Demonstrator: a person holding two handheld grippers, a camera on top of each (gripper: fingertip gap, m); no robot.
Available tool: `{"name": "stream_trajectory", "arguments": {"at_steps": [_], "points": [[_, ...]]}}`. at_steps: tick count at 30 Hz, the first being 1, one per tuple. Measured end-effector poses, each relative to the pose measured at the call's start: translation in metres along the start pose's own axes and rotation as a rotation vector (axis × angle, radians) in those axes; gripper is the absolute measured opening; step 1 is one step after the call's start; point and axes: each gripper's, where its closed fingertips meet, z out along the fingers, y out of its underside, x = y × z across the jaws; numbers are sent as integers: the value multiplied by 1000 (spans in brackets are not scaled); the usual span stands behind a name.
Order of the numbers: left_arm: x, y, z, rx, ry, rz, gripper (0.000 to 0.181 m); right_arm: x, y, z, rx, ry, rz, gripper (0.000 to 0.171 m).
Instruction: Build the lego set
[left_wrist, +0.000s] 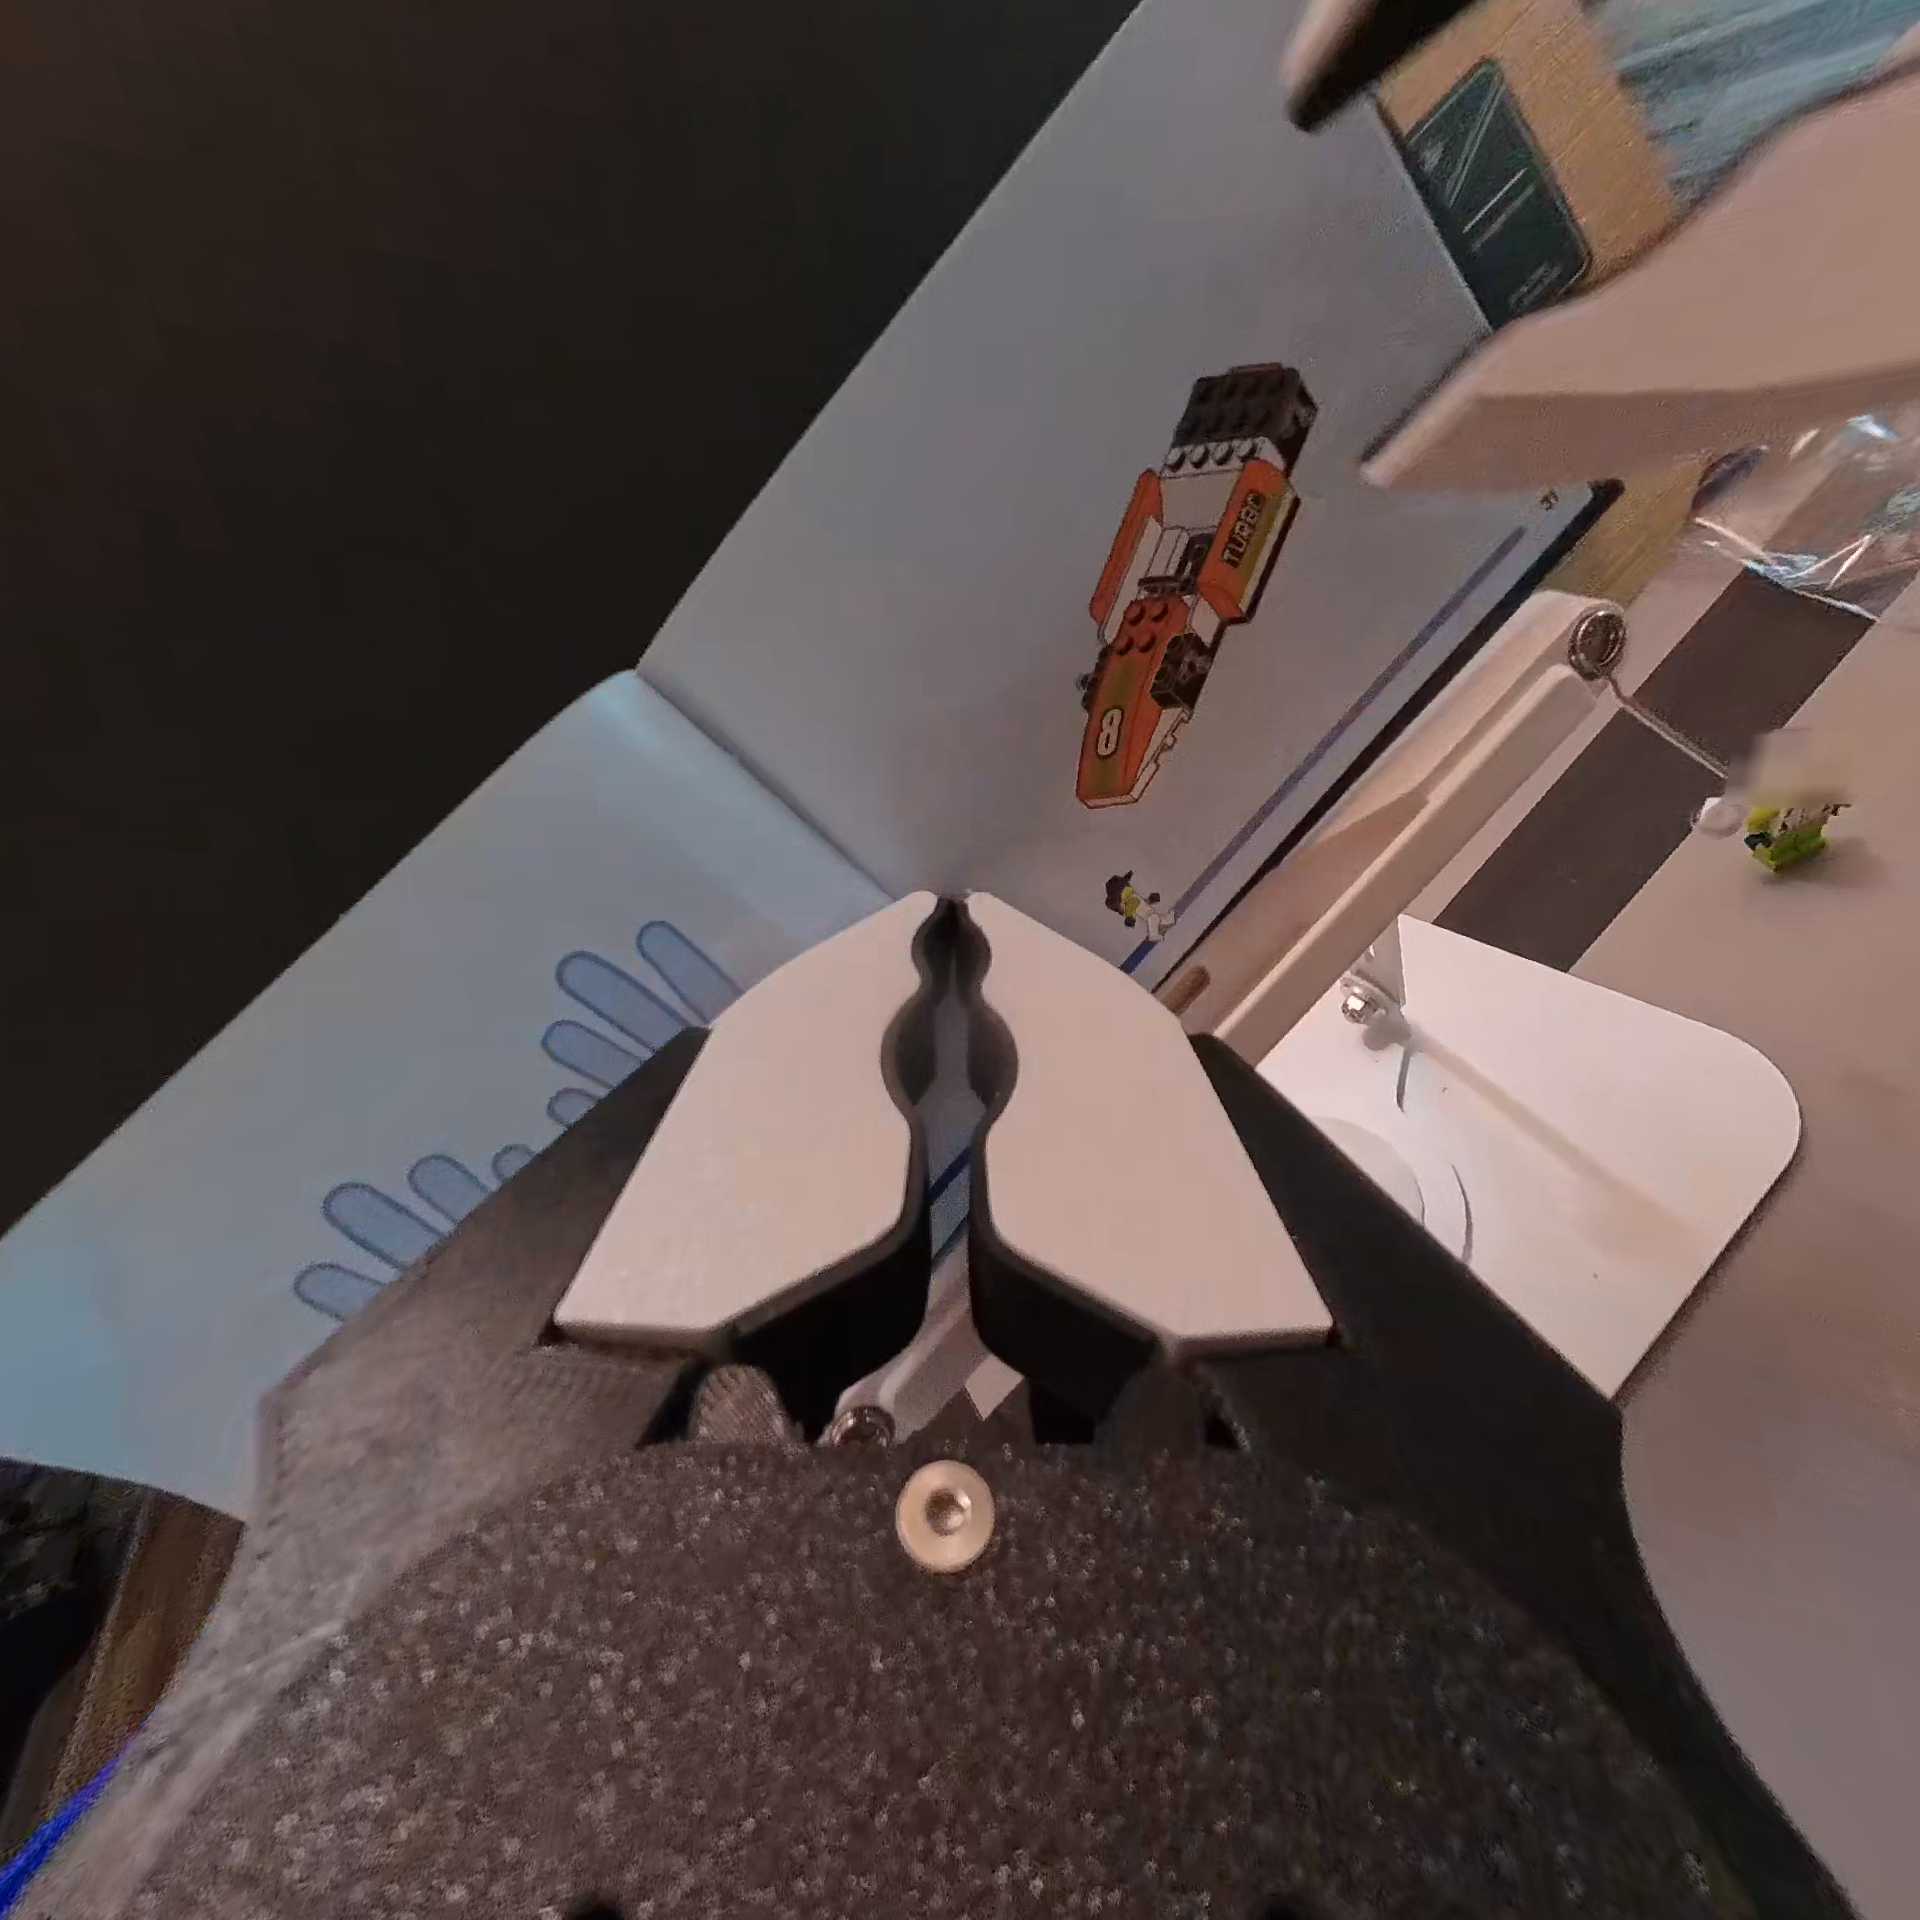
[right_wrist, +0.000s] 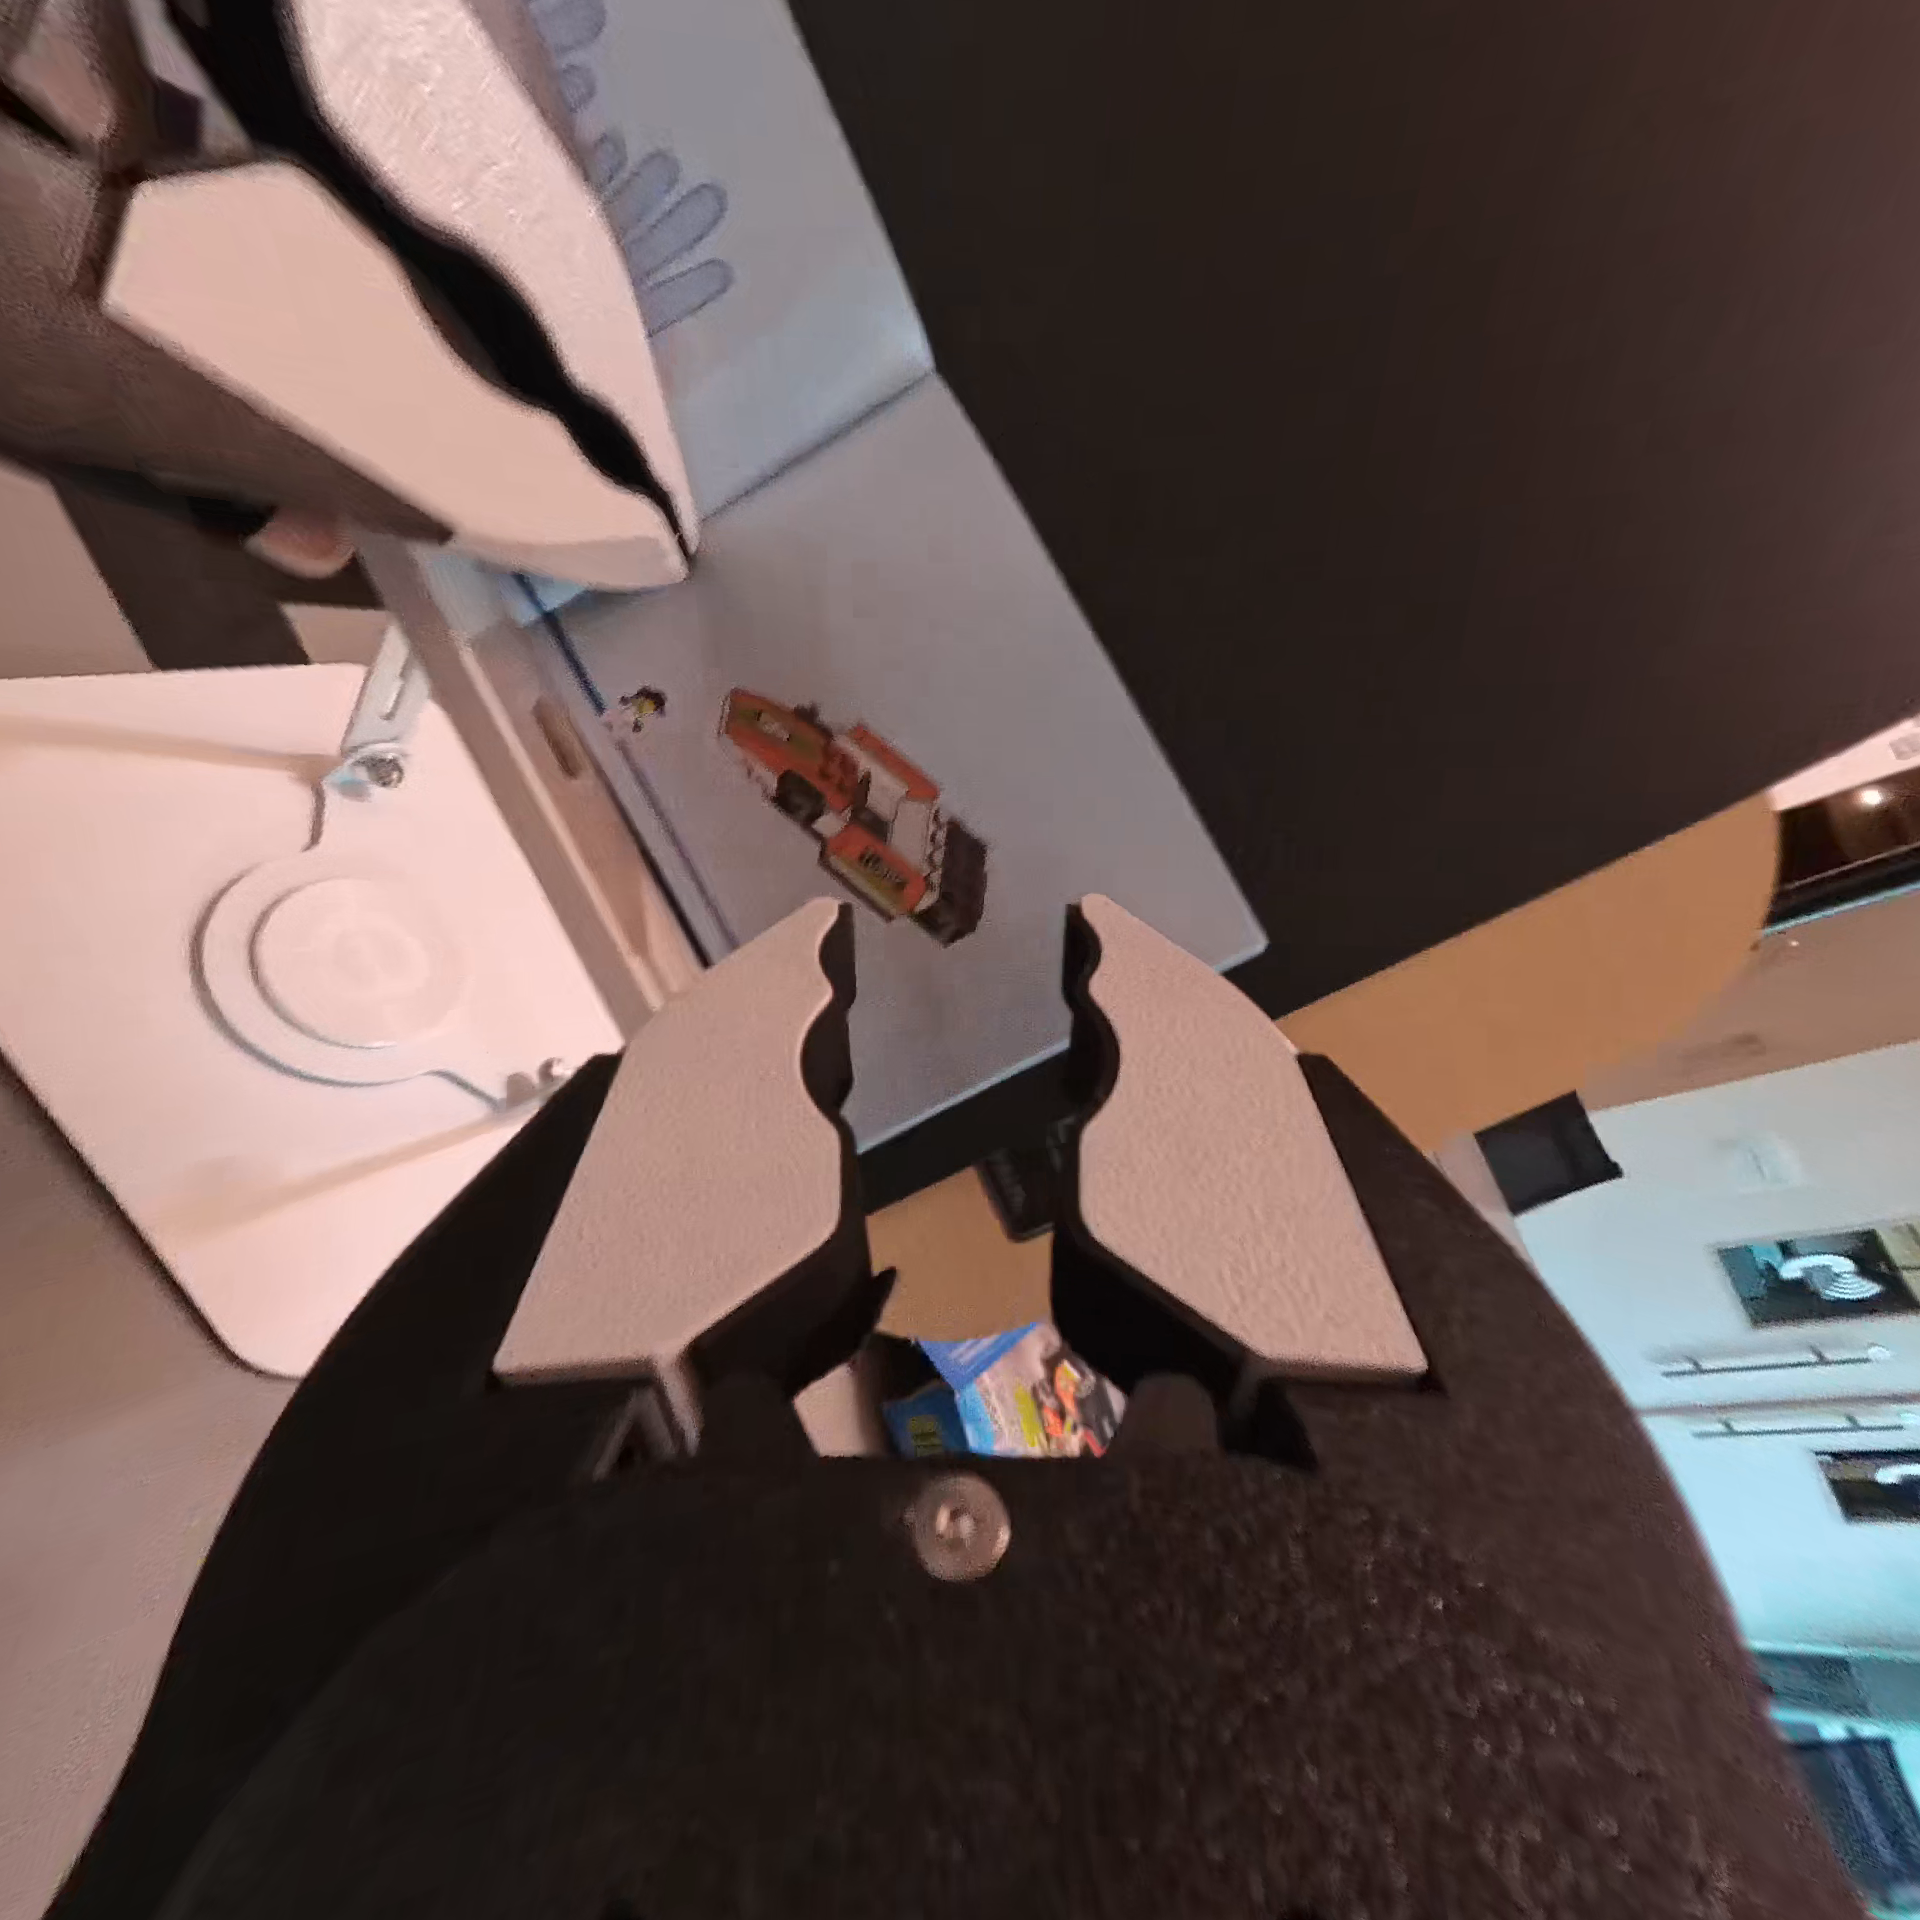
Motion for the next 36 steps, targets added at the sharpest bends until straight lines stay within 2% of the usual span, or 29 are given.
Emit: {"name": "stream_trajectory", "arguments": {"at_steps": [3,9,13,19,25,29,36], "points": [[1,-3,2,14,2,6,0,18,-6,5,-29,46,30,41],[3,-6,2,75,39,-106,0,14,19,14,-92,26,26,55],[3,-7,4,111,32,-80,0,13,33,19,-92,44,32,65],[5,-9,4,115,34,-5,0,22,22,22,-24,72,61,75],[6,-9,4,124,69,40,0,26,20,21,-2,128,13,77],[7,-9,2,119,82,60,0,22,16,17,15,127,-26,70],[9,-5,3,102,93,164,0,18,22,24,37,101,59,65]]}}
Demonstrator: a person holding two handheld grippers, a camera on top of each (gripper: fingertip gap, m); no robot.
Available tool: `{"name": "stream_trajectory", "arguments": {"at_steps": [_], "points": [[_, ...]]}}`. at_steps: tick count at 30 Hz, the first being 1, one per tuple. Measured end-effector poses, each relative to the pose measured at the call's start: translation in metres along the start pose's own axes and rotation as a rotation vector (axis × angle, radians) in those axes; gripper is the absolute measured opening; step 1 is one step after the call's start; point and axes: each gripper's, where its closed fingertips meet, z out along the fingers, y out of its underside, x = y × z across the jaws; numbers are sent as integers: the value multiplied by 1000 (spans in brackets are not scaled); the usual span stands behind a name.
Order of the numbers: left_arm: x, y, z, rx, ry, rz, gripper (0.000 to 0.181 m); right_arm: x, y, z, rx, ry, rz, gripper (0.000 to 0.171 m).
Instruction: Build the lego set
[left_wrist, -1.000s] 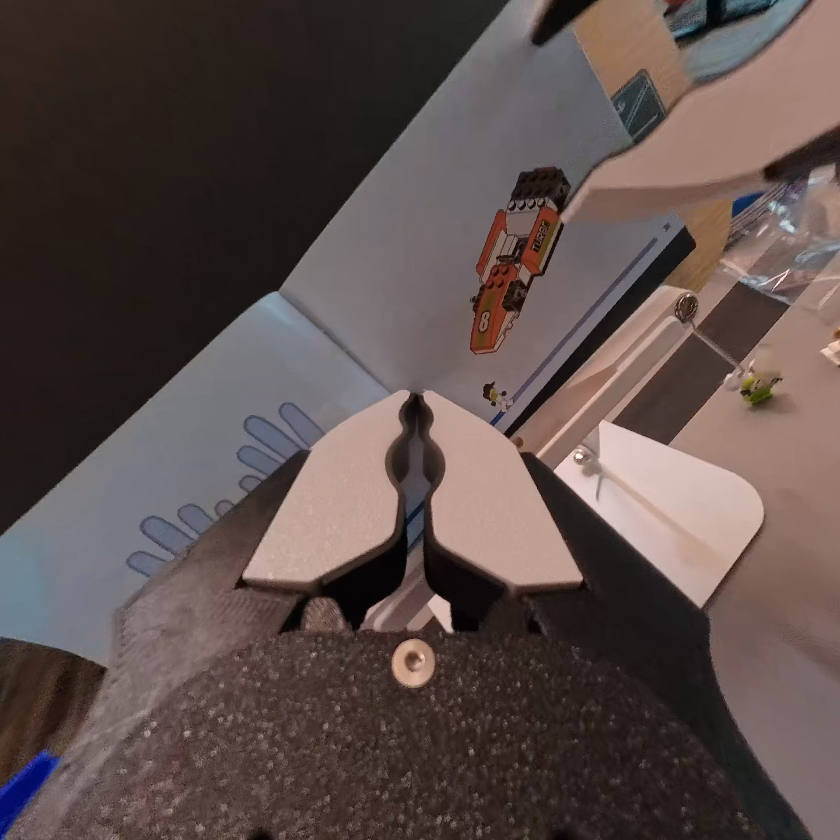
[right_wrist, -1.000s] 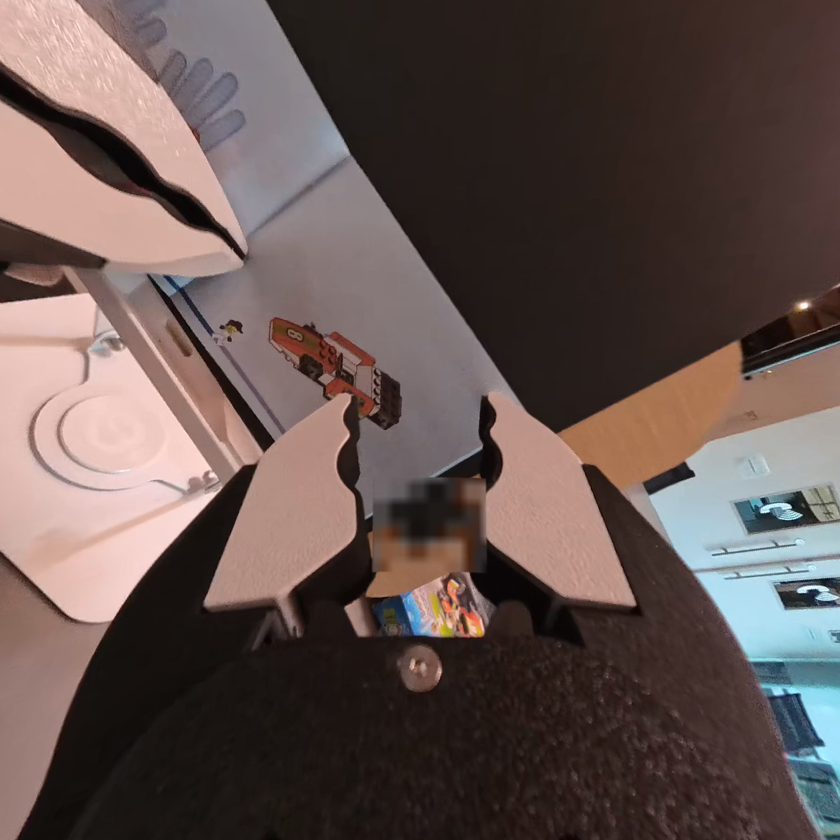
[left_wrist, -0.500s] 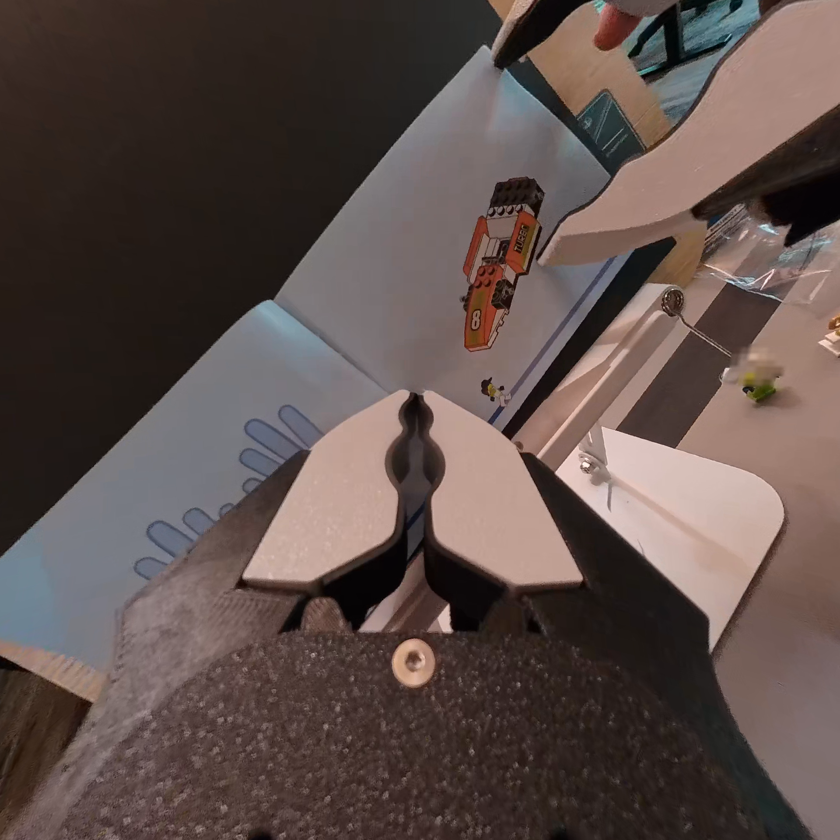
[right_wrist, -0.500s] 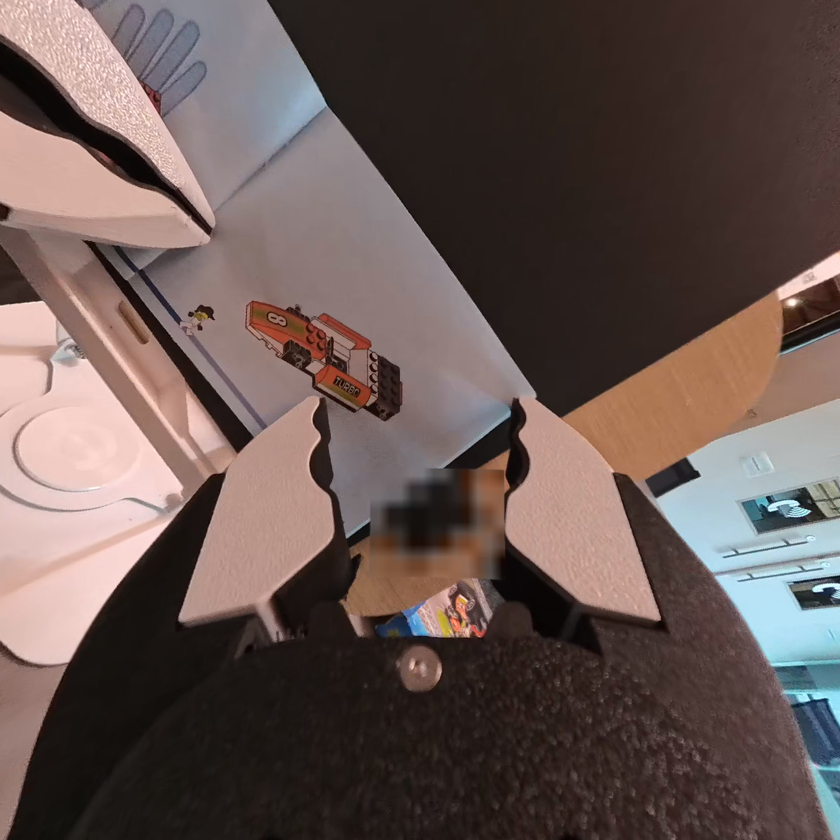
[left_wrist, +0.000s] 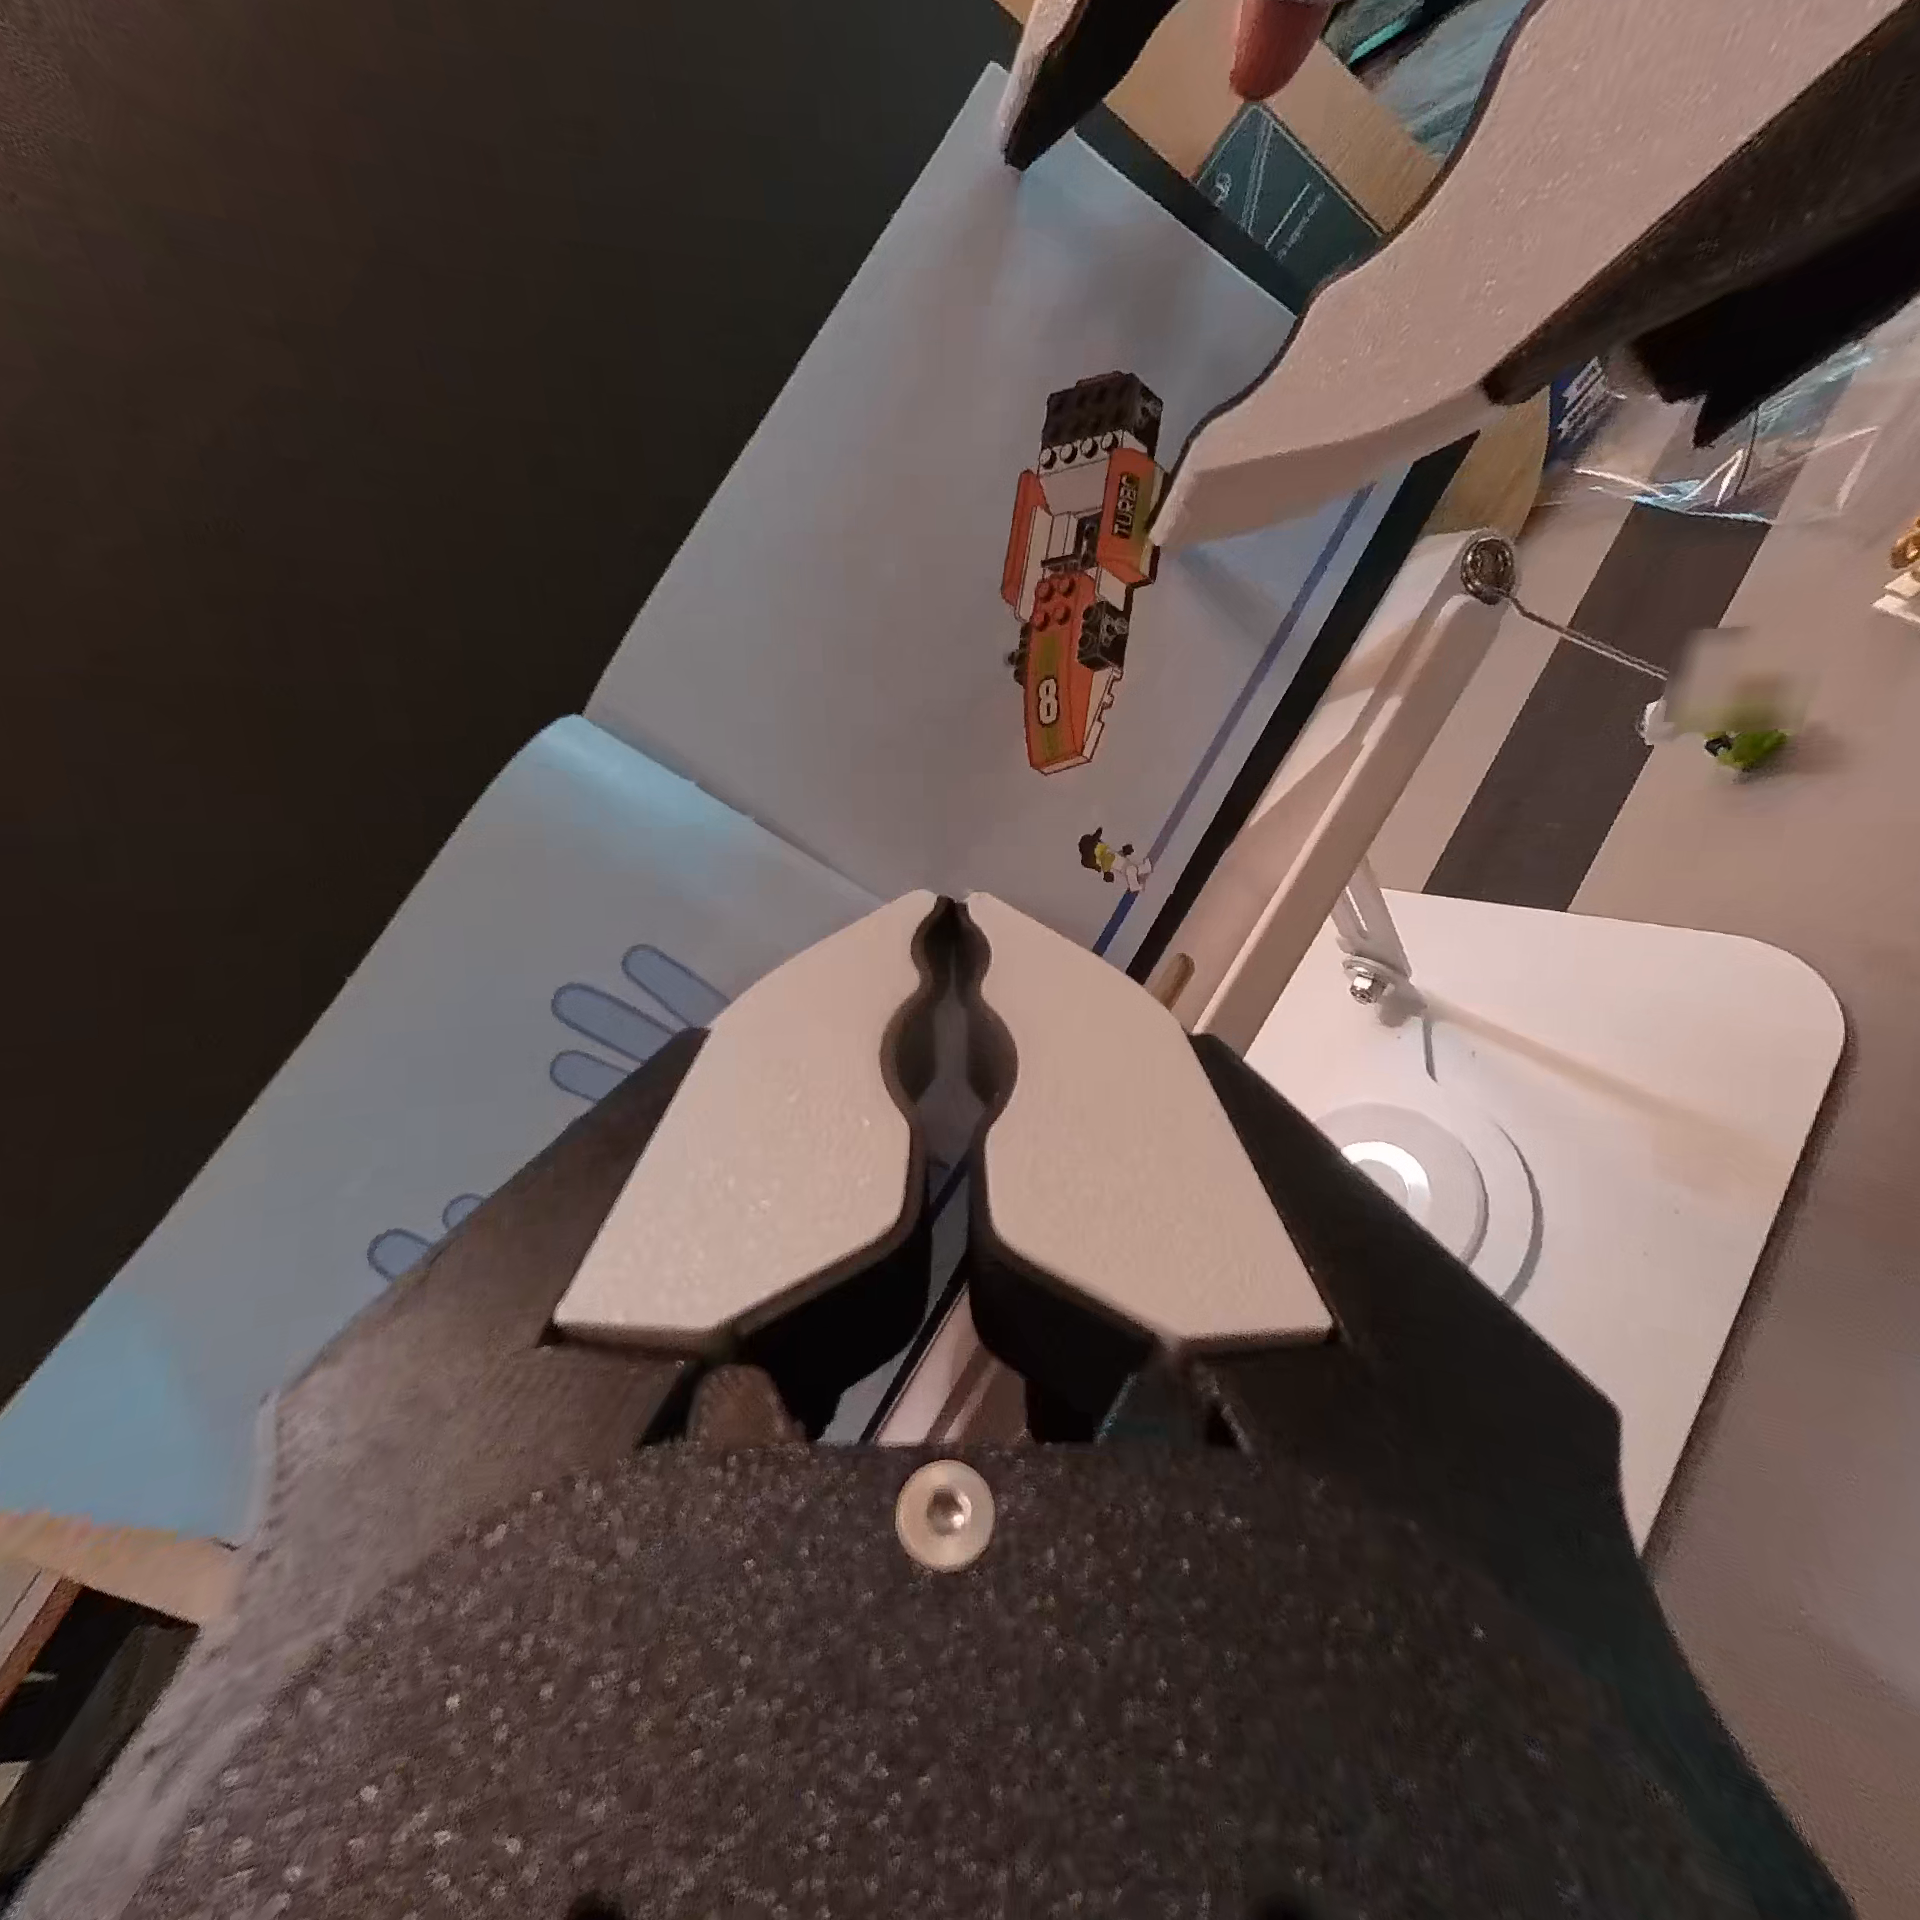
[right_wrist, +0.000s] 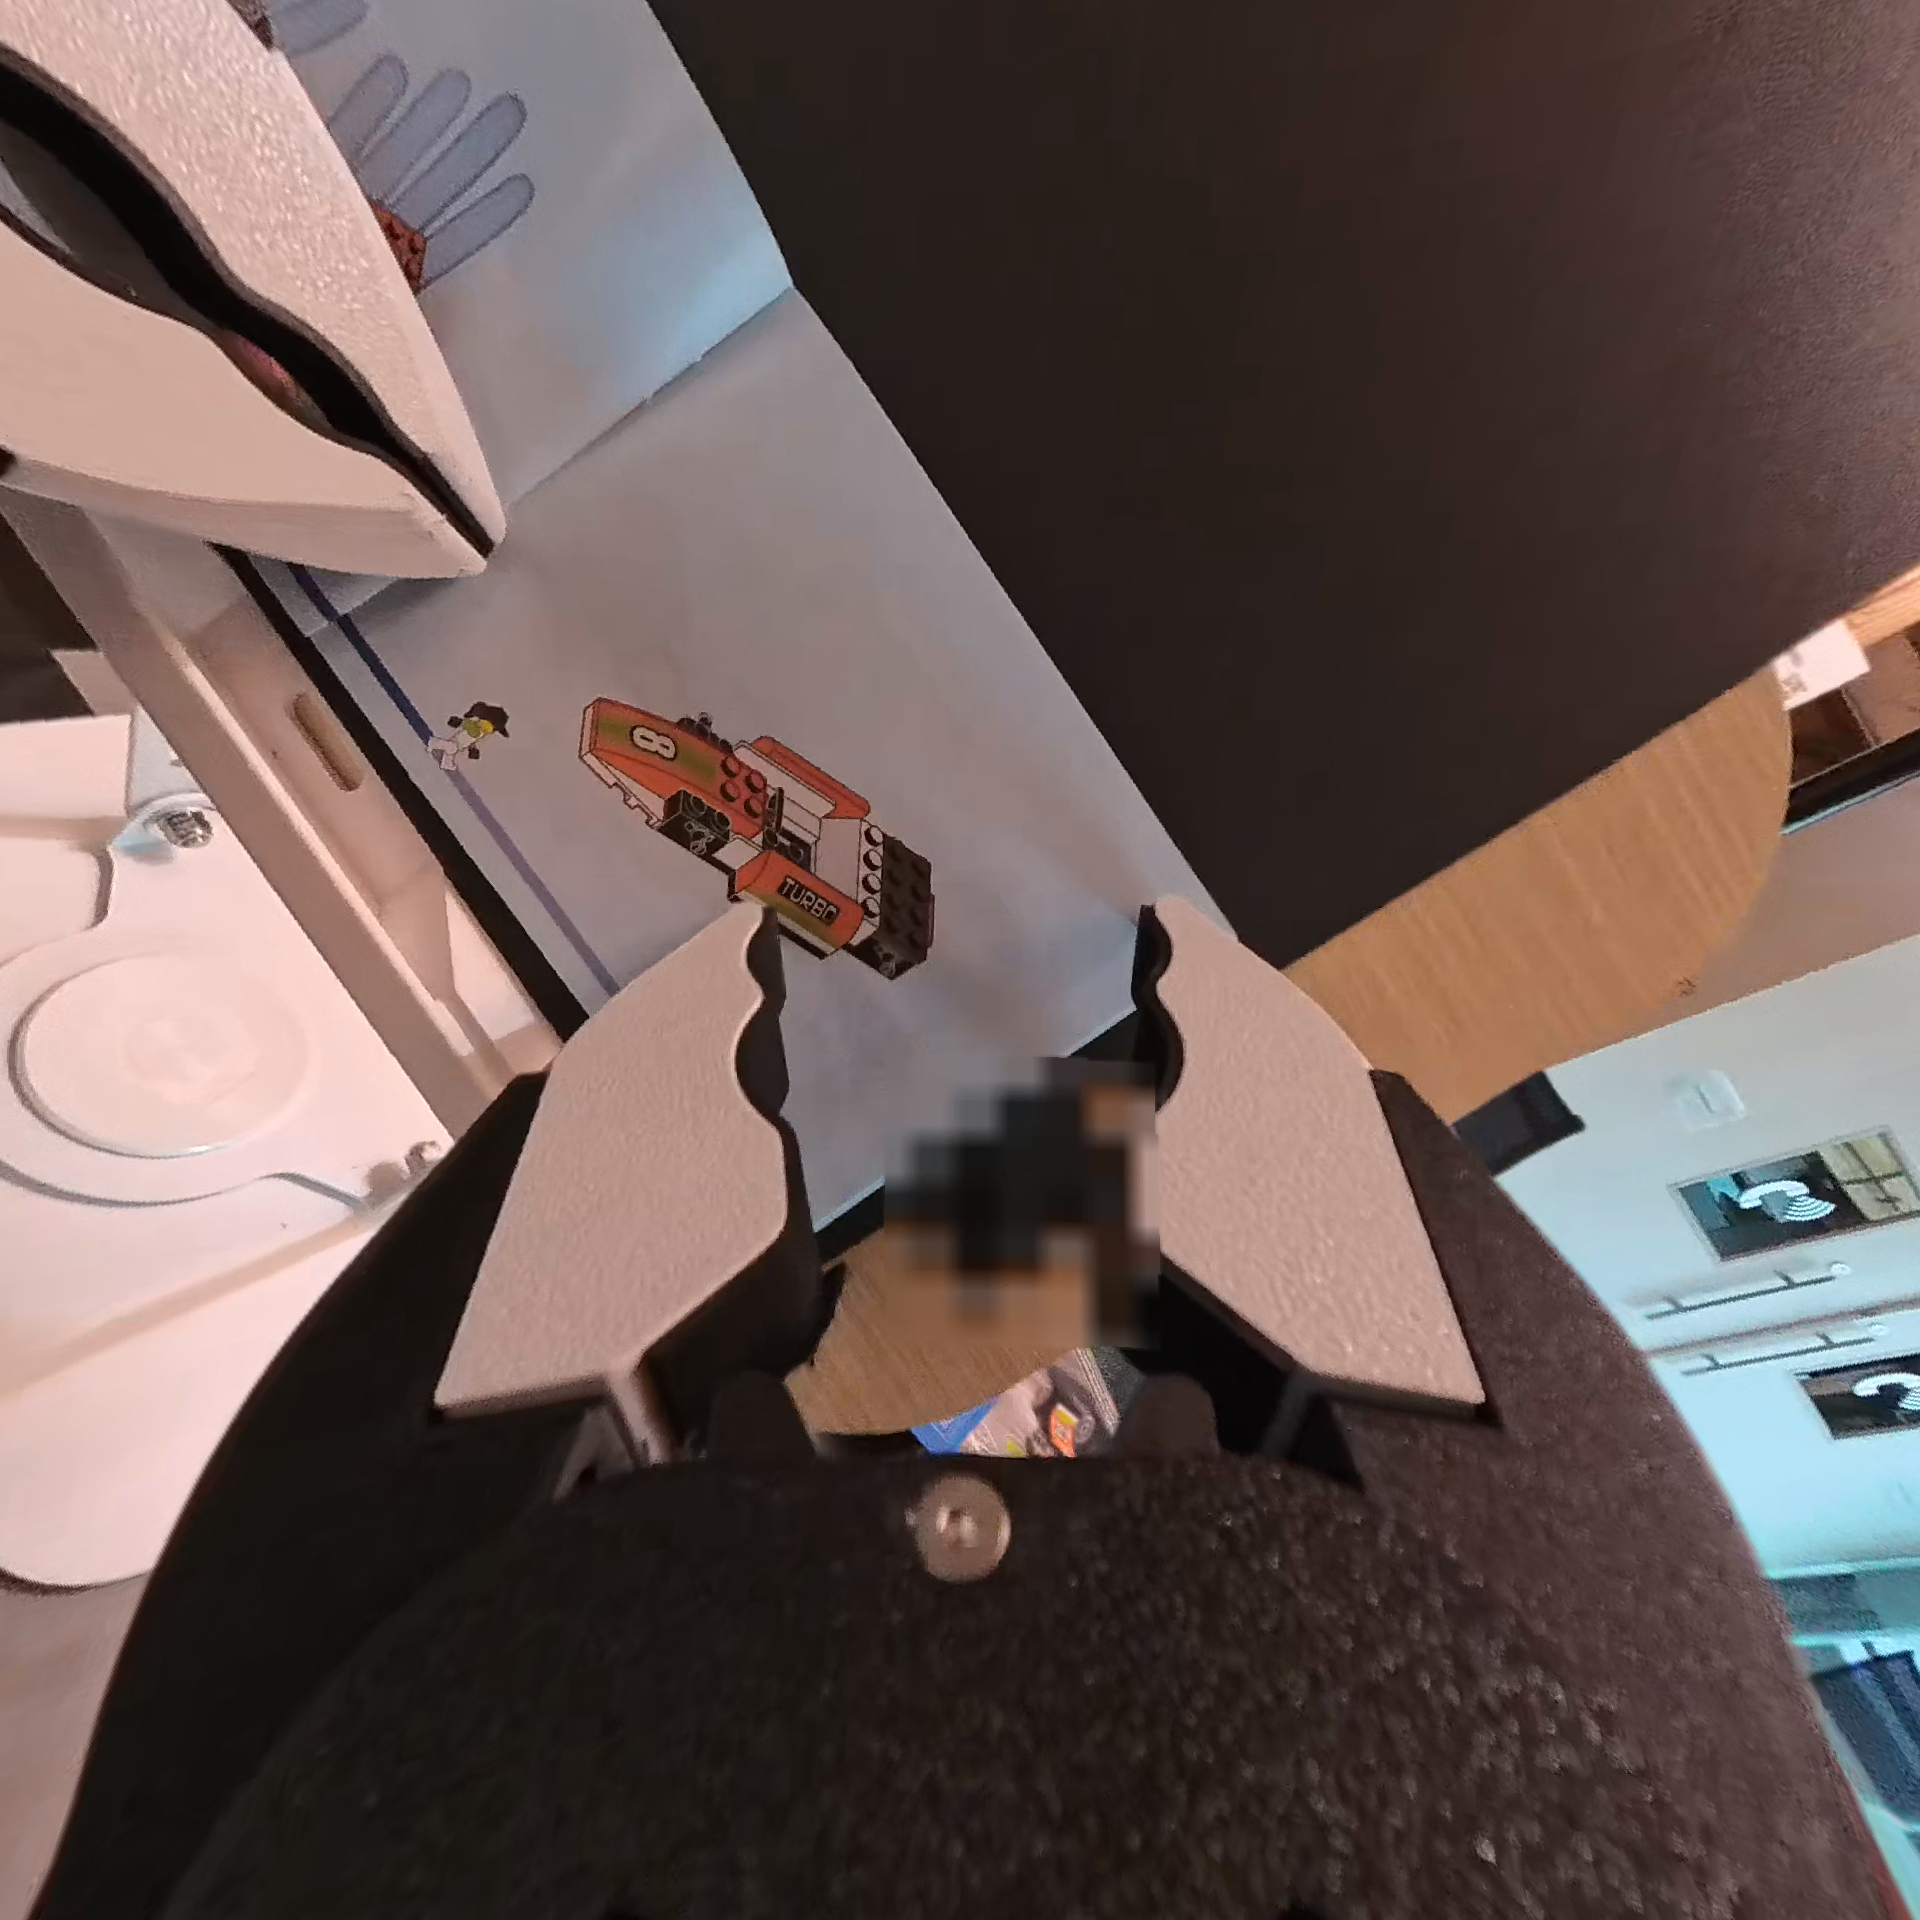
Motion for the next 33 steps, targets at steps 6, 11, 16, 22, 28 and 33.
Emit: {"name": "stream_trajectory", "arguments": {"at_steps": [6,11,16,22,28,33], "points": [[1,2,-1,-6,18,-25,0,10,3,-4,20,36,124,31],[1,1,0,-13,-2,-60,0,6,4,-3,7,53,113,22],[2,0,1,-17,-22,-105,0,-3,2,-2,4,49,79,0],[3,-1,-1,-14,-39,-177,0,13,-6,-9,26,91,133,40],[5,0,2,-16,-43,-163,0,17,2,0,-13,72,125,57],[5,-1,2,-9,-35,-170,0,15,3,-1,-12,74,105,52]]}}
